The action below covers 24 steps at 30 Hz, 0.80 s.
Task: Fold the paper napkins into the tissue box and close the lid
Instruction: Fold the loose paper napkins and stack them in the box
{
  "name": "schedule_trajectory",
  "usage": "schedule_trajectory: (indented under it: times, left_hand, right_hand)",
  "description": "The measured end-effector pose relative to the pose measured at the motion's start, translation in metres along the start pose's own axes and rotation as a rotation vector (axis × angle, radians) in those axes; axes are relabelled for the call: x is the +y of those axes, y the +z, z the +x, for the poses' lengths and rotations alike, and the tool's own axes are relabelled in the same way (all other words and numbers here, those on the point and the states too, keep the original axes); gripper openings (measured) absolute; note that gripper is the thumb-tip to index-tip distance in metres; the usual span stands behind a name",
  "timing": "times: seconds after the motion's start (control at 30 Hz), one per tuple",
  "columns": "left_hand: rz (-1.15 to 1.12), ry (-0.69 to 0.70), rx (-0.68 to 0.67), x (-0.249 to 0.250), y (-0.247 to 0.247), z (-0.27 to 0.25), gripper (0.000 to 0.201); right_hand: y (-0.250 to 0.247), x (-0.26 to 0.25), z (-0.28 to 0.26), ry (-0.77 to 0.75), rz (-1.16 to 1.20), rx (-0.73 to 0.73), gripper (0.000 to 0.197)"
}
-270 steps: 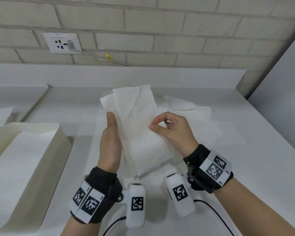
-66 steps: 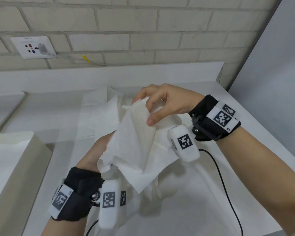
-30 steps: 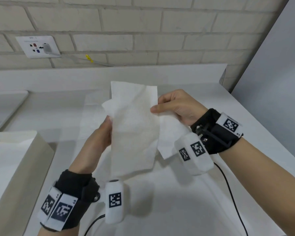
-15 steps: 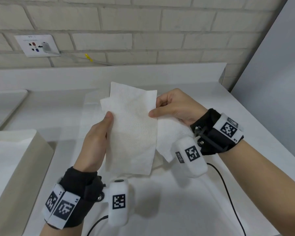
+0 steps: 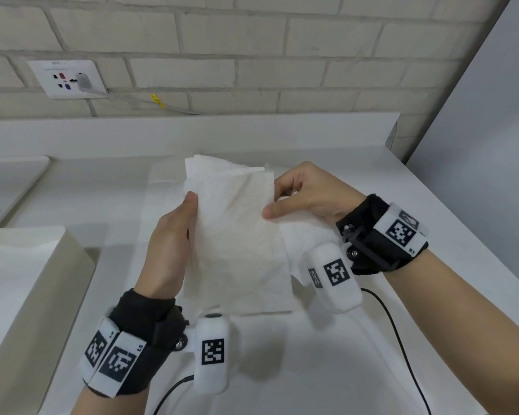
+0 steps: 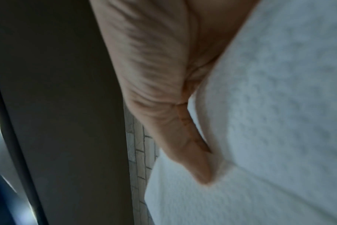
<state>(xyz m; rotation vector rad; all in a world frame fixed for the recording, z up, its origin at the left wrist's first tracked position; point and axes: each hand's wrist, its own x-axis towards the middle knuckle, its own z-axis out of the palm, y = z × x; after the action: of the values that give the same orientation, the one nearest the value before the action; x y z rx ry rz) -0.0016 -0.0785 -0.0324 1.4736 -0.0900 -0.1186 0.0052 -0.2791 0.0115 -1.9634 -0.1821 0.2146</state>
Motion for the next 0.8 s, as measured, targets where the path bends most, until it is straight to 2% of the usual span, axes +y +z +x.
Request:
schedule_trajectory:
  times: [0.1, 0.17, 0.27, 0.33, 0.47, 0.53, 0.57, 0.63, 0.67, 0.73, 0.8]
  left_hand:
    - [0.082, 0.036, 0.009, 0.001, 0.003, -0.001, 0.045]
    - [0.104, 0.107, -0.004, 0.001, 0.004, -0.005, 0.045]
    - [0.08, 0.177, -0.018, -0.005, 0.004, -0.005, 0.027]
    - [0.055, 0.165, 0.026, -0.013, 0.0, 0.0, 0.02]
    - [0.04, 0.143, 0.175, -0.02, -0.009, 0.009, 0.024]
    - [0.034, 0.145, 0.252, -0.025, -0.017, 0.015, 0.016]
    - [0.03, 0.151, 0.287, -0.029, -0.023, 0.019, 0.02]
    - [0.035, 0.172, 0.325, -0.034, -0.032, 0.02, 0.053]
    - [0.056, 0.196, 0.33, -0.034, -0.034, 0.02, 0.062]
    - [0.133, 0.243, 0.304, -0.035, -0.032, 0.019, 0.058]
    - [0.205, 0.246, 0.255, -0.033, -0.025, 0.018, 0.043]
  right_hand:
    - [0.005, 0.0, 0.002, 0.02, 0.041, 0.041, 0.017]
    - [0.007, 0.003, 0.005, 0.025, 0.107, 0.098, 0.02]
    - [0.009, 0.008, 0.009, 0.034, 0.204, 0.147, 0.023]
    - [0.01, 0.008, 0.01, 0.008, 0.229, 0.134, 0.02]
    - [0.001, 0.006, 0.008, -0.026, 0.179, 0.099, 0.023]
    - [-0.006, 0.005, 0.007, -0.042, 0.175, 0.125, 0.024]
    - [-0.009, 0.004, 0.006, -0.06, 0.176, 0.151, 0.024]
    - [-0.011, 0.001, 0.004, -0.112, 0.221, 0.198, 0.023]
    - [-0.01, -0.001, 0.003, -0.147, 0.265, 0.212, 0.022]
    - [-0.007, -0.006, 0.001, -0.218, 0.348, 0.226, 0.02]
    - [-0.002, -0.011, 0.0, -0.258, 0.416, 0.217, 0.019]
